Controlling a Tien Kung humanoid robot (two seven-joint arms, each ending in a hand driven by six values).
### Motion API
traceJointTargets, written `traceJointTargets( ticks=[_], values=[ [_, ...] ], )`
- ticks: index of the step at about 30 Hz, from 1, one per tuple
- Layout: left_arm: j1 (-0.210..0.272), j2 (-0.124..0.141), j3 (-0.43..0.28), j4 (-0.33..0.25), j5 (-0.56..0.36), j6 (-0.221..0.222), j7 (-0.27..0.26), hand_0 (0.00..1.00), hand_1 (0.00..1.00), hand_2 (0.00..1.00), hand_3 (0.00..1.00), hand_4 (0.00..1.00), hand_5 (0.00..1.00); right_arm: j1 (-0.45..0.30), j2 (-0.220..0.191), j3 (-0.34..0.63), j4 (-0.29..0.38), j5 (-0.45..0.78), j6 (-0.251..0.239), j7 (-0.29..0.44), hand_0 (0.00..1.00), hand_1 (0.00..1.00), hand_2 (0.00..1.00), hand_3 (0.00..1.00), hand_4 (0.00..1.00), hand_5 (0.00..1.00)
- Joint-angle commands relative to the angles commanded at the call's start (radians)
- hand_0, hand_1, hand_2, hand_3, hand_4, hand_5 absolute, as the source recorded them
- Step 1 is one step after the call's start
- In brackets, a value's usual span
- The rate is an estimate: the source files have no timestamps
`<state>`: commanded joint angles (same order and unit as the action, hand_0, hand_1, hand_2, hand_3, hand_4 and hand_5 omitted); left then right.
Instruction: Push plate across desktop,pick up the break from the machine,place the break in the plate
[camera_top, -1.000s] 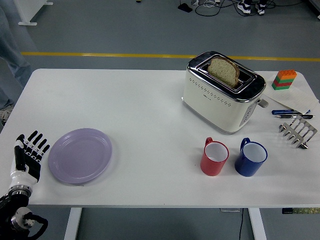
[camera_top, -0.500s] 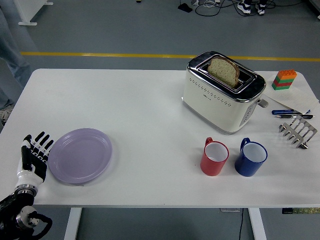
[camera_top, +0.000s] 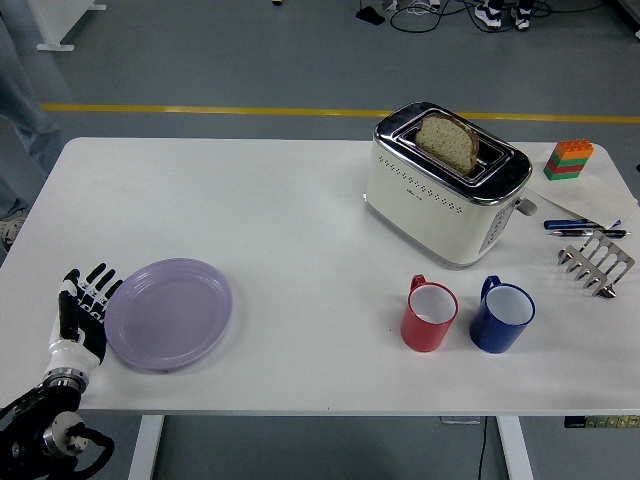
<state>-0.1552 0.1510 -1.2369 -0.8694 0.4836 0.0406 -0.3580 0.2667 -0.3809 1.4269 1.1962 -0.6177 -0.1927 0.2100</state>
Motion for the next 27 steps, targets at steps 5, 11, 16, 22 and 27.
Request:
traceJointTargets(
  ticks=[5,11,16,22,27],
  values=[
    [-0.015,-0.004,0.018,0.006,-0.005,0.000,-0.001,0.794,0.798,0.817,0.760,0.580,0.998,-0.002,0.001,0.000,0.000,0.000,0.001,-0.001,0.730,0.696,0.695,0.647,0.507,0.226],
    [-0.028,-0.013,0.047,0.007,-0.029,0.000,-0.005,0.794,0.797,0.817,0.760,0.581,0.998,0.001,0.002,0.002,0.000,0.000,0.001,-0.001,0.730,0.696,0.694,0.647,0.506,0.227],
    [-0.038,-0.019,0.078,0.007,-0.053,-0.004,-0.007,0.794,0.797,0.817,0.759,0.581,0.998,0.007,0.000,0.000,0.000,-0.001,0.002,-0.001,0.731,0.696,0.694,0.646,0.505,0.227],
    [-0.055,-0.028,0.104,0.014,-0.071,-0.007,-0.010,0.794,0.796,0.817,0.759,0.579,0.998,0.011,0.001,0.001,0.000,0.000,0.002,-0.001,0.730,0.696,0.694,0.645,0.505,0.228],
    [-0.069,-0.034,0.126,0.014,-0.080,-0.009,-0.009,0.795,0.797,0.816,0.759,0.580,0.998,0.013,0.001,0.002,0.000,0.000,0.002,-0.001,0.731,0.696,0.694,0.644,0.505,0.229]
  ],
)
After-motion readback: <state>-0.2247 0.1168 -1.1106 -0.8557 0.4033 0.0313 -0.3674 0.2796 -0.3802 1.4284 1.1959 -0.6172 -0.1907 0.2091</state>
